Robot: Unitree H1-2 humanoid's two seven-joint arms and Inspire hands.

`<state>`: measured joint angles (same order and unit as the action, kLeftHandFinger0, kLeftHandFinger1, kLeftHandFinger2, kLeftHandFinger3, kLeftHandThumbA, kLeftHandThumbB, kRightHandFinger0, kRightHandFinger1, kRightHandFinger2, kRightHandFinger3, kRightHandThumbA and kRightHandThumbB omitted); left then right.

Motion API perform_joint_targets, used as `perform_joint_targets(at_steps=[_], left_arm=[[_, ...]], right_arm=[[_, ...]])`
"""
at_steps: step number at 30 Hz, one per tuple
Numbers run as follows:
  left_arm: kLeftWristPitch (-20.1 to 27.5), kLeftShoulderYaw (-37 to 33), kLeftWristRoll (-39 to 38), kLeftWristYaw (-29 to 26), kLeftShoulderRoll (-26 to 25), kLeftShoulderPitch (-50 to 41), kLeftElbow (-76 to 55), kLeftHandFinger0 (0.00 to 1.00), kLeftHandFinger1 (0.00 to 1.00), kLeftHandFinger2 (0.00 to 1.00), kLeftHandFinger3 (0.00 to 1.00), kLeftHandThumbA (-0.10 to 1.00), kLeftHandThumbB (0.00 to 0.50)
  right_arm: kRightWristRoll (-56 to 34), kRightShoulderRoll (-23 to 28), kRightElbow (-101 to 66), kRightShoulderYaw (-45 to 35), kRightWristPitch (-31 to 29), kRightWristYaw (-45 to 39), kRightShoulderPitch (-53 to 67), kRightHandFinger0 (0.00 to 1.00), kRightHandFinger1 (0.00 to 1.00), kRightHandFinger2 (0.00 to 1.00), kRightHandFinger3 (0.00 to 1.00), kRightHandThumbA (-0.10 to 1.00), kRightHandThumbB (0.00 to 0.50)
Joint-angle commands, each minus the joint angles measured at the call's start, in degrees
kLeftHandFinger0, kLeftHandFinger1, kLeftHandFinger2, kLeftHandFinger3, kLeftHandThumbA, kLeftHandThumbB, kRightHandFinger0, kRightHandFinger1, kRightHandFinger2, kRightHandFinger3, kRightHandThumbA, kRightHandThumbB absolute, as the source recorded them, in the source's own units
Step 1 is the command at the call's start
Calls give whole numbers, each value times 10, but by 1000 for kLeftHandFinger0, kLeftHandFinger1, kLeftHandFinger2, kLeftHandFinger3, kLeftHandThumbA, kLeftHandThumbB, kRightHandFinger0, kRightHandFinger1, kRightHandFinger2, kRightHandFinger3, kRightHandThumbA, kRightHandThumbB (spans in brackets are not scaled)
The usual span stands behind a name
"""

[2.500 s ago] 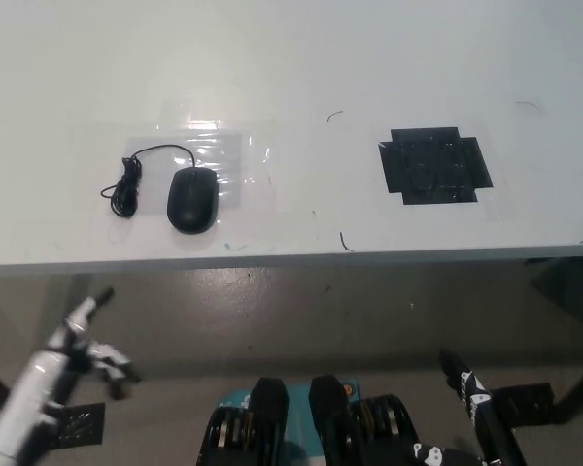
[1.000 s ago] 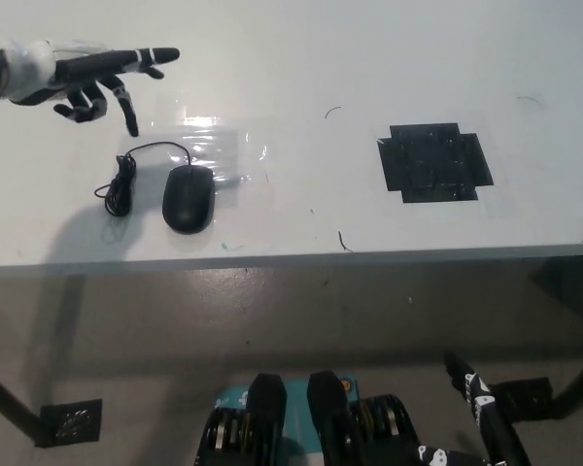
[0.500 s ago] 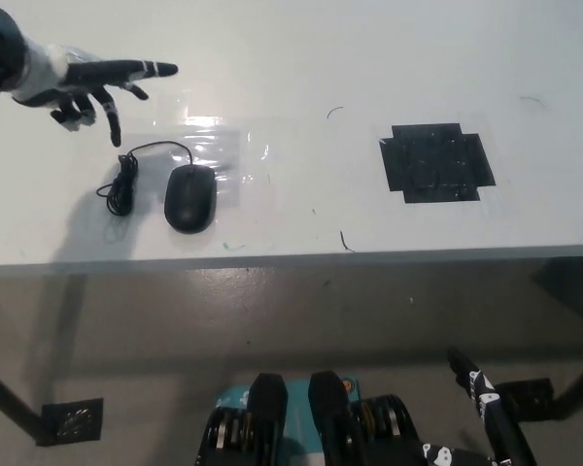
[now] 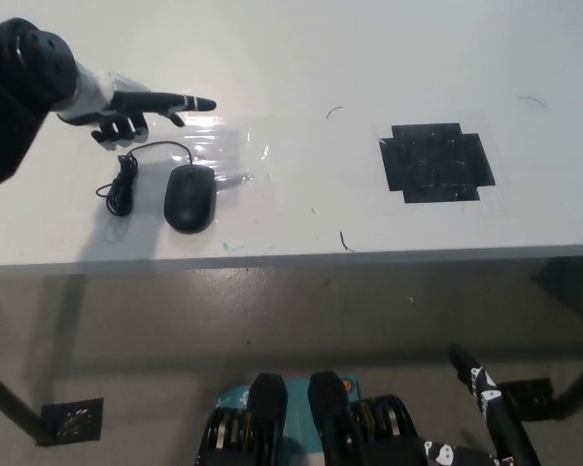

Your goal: The robot uses left hand to click on the left button of the black mouse, which is placed on the left area of the table

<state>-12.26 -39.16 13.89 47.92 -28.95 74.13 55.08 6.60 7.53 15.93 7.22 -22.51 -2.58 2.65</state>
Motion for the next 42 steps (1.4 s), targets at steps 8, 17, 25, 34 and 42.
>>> perform_joint_targets(at_steps=[8,17,25,34,42], left_arm=[[43,16,51,1,11,46,66,0,0,184,1000,1000,233],[53,20,73,3,28,56,111,0,0,150,1000,1000,256],[84,25,86,-4,30,43,103,0,41,321,1000,1000,242],[80,29,96,-2,43,44,108,0,0,93,1000,1000,257],[64,37,100,1,51,40,118,0,0,105,1000,1000,243]], right_arm=[[6,7,-25,1,-8,-11,-6,1000,1000,1000,1000,1000,144],[7,6,-25,-2,-7,-11,-8,997,1000,1000,1000,1000,154],[11,6,-27,-1,-6,-10,-7,991,1000,1000,1000,1000,152],[9,7,-29,-1,-6,-13,-8,998,1000,1000,1000,1000,154],[10,8,-26,-2,-9,-13,-9,989,1000,1000,1000,1000,149]])
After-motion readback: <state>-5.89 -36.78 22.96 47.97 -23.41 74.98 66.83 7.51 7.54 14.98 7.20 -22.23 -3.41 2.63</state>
